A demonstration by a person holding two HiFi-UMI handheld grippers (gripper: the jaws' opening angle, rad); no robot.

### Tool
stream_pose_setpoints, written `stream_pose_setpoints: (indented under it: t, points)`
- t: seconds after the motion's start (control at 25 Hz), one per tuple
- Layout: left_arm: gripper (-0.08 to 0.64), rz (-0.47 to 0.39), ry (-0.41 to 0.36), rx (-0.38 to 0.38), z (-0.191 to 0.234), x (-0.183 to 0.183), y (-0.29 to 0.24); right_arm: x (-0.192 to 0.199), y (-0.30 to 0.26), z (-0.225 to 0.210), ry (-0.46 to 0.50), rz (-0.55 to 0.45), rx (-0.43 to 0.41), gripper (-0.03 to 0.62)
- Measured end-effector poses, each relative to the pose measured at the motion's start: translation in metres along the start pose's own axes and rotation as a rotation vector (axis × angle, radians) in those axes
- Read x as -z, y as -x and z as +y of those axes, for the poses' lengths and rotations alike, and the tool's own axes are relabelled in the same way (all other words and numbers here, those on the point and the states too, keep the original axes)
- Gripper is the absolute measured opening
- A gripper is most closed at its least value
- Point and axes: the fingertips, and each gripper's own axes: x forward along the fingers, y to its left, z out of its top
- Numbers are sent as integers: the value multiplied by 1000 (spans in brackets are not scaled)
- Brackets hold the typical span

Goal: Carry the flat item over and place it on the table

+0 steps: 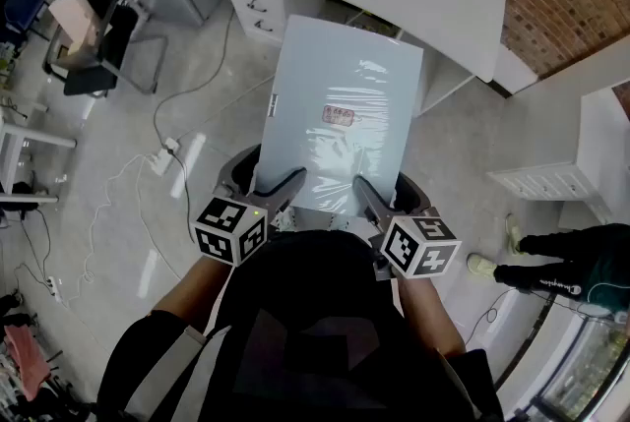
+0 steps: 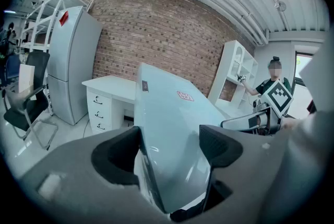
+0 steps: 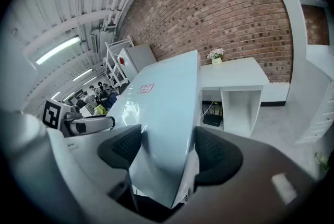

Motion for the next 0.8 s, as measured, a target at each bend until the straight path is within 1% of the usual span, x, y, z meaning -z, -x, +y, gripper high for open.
stream_pose_setpoints:
  t: [0.24, 0.56, 0.8]
  points:
    - [371, -3, -8, -4, -6, -1, -4, -2, 4, -7, 5, -8, -3, 325]
    - [373, -16, -8, -11, -21, -9, -16, -14, 11, -23, 10, -29, -17, 328]
    - [373, -38, -16, -11, -32, -22, -27, -25, 16, -37, -23, -59, -33, 337]
